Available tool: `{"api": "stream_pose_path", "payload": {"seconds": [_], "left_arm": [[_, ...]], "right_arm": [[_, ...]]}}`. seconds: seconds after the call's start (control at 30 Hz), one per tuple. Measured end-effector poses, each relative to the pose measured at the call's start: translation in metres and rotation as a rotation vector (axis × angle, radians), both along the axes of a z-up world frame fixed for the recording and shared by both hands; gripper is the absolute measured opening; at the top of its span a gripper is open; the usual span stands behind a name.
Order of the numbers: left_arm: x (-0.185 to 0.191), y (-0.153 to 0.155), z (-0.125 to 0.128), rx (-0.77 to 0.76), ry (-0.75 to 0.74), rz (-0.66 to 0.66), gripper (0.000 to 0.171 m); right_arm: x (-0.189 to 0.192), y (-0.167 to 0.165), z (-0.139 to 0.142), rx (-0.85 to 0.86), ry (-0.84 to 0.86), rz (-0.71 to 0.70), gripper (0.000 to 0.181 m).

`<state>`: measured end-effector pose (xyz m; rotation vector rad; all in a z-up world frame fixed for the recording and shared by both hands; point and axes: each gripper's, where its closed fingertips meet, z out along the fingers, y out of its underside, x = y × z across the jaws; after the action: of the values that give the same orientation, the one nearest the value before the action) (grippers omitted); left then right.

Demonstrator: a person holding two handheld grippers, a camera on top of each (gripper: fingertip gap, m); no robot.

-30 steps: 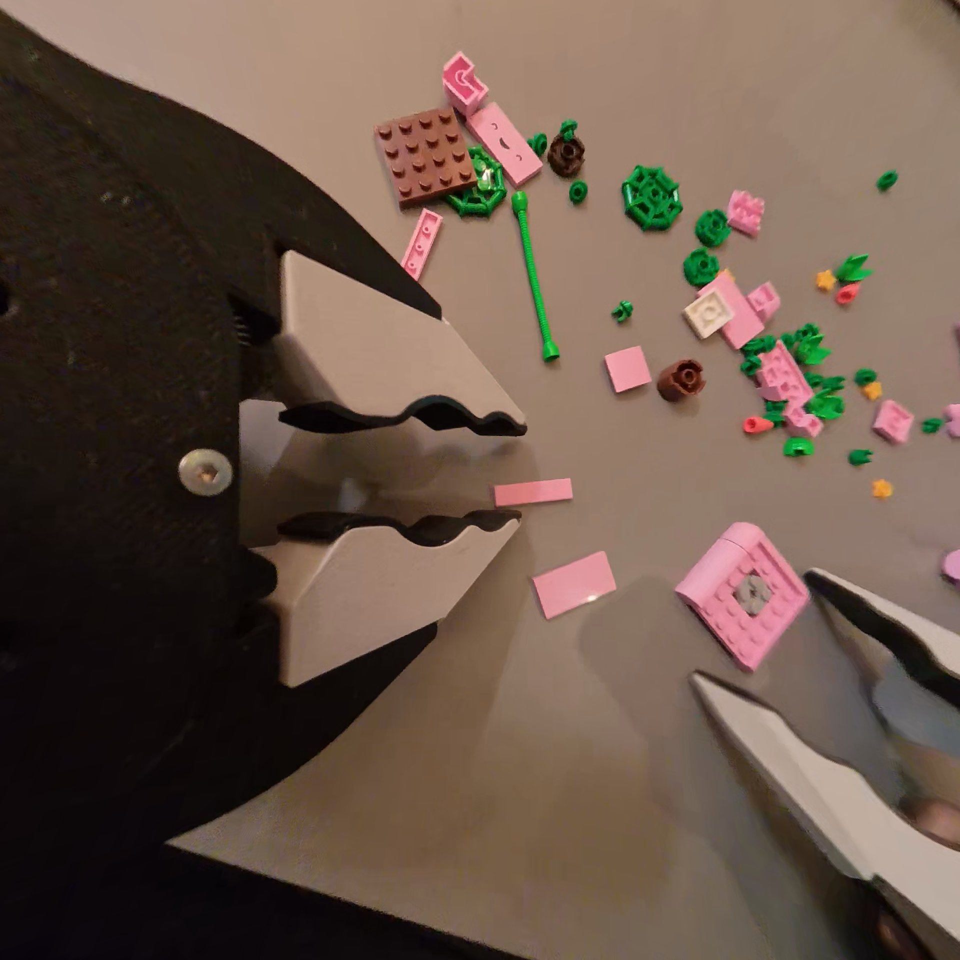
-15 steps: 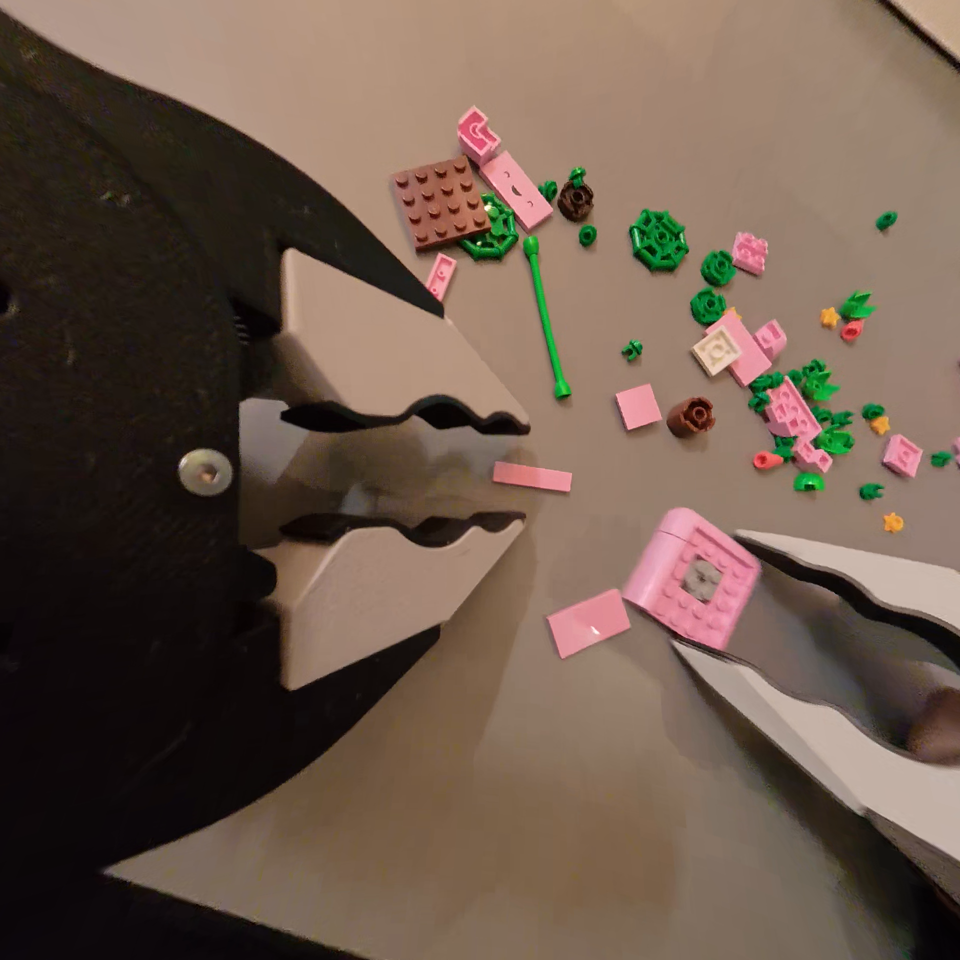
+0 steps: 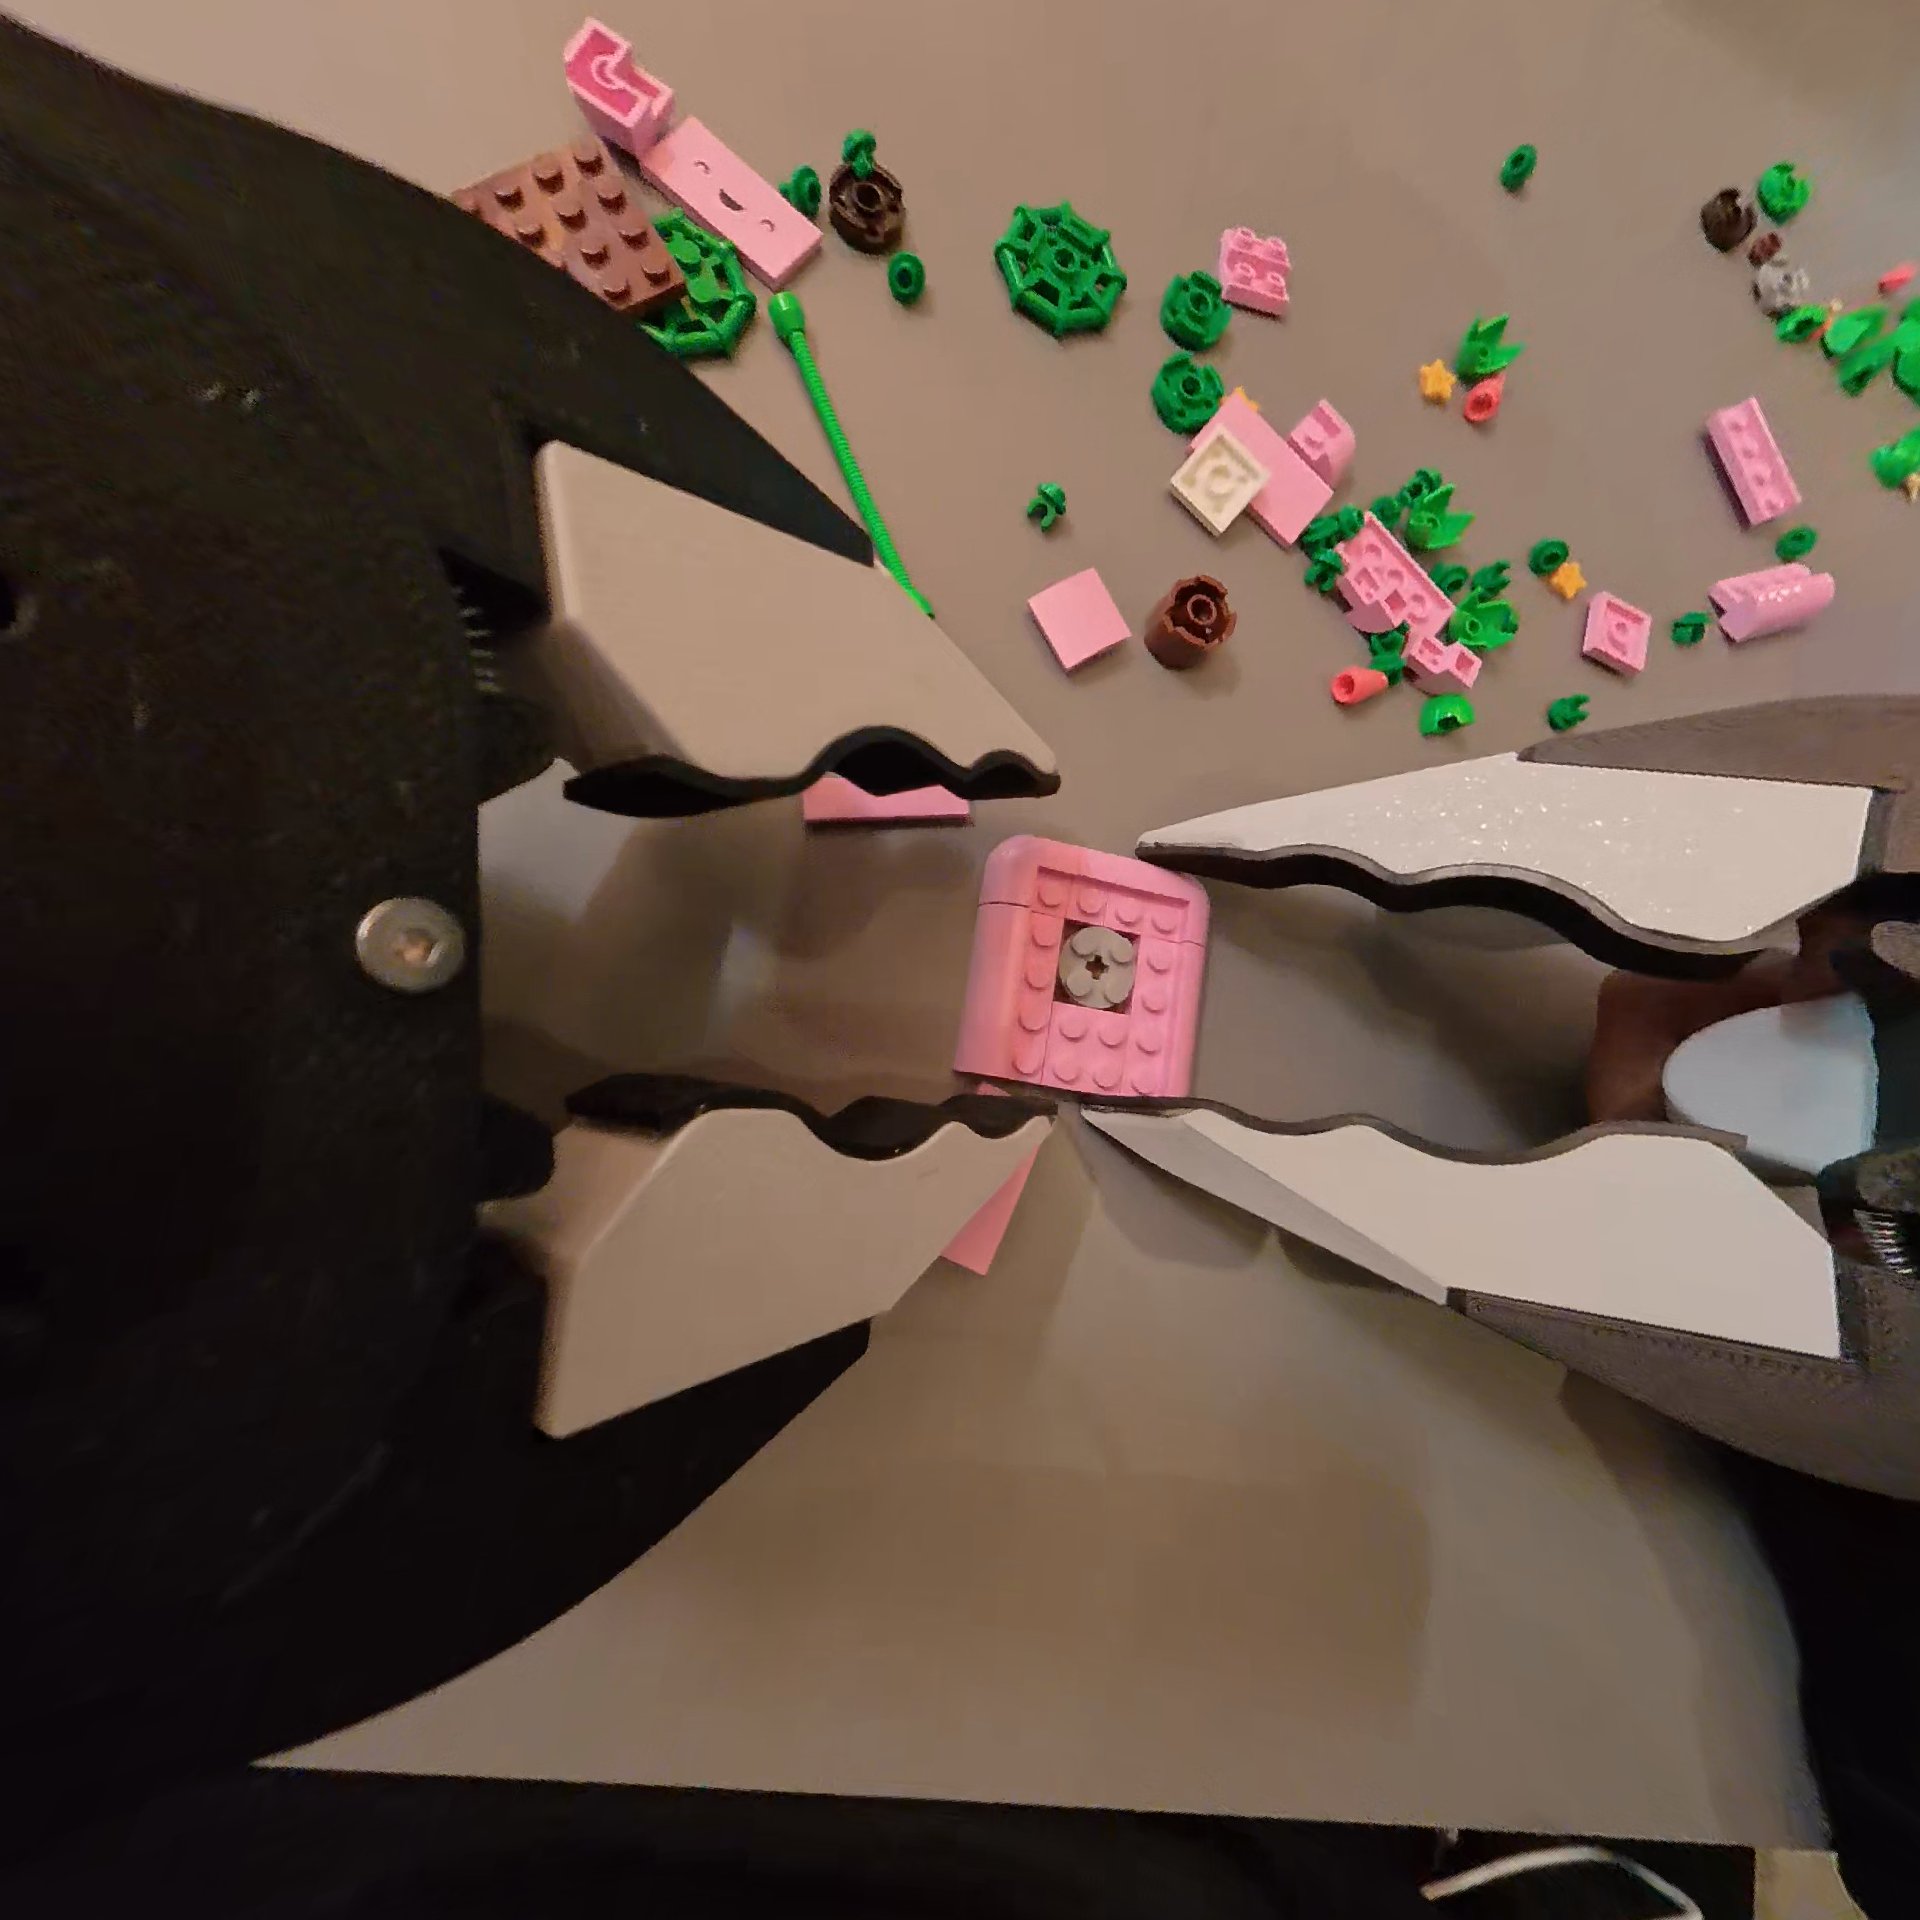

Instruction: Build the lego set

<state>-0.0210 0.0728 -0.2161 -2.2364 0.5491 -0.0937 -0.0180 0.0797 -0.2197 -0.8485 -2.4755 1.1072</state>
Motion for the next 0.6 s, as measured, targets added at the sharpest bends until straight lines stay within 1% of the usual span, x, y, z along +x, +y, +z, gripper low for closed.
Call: {"api": "stream_pose_path", "payload": {"seconds": [0.1, 0.2, 0.6], "left_arm": [[0.0015, 0.0005, 0.0000, -0.010, -0.023, -0.019, 0.054], [0.0018, -0.0009, -0.0001, -0.014, -0.030, -0.025, 0.051], [0.0036, -0.0071, -0.0025, -0.048, -0.065, -0.052, 0.044]], "right_arm": [[-0.0012, 0.0024, 0.0006, 0.011, 0.019, -0.019, 0.053], [0.0039, 0.0037, 0.0000, 0.000, 0.000, -0.016, 0.054], [0.0079, 0.0082, 0.0004, -0.003, -0.002, -0.003, 0.046]]}}
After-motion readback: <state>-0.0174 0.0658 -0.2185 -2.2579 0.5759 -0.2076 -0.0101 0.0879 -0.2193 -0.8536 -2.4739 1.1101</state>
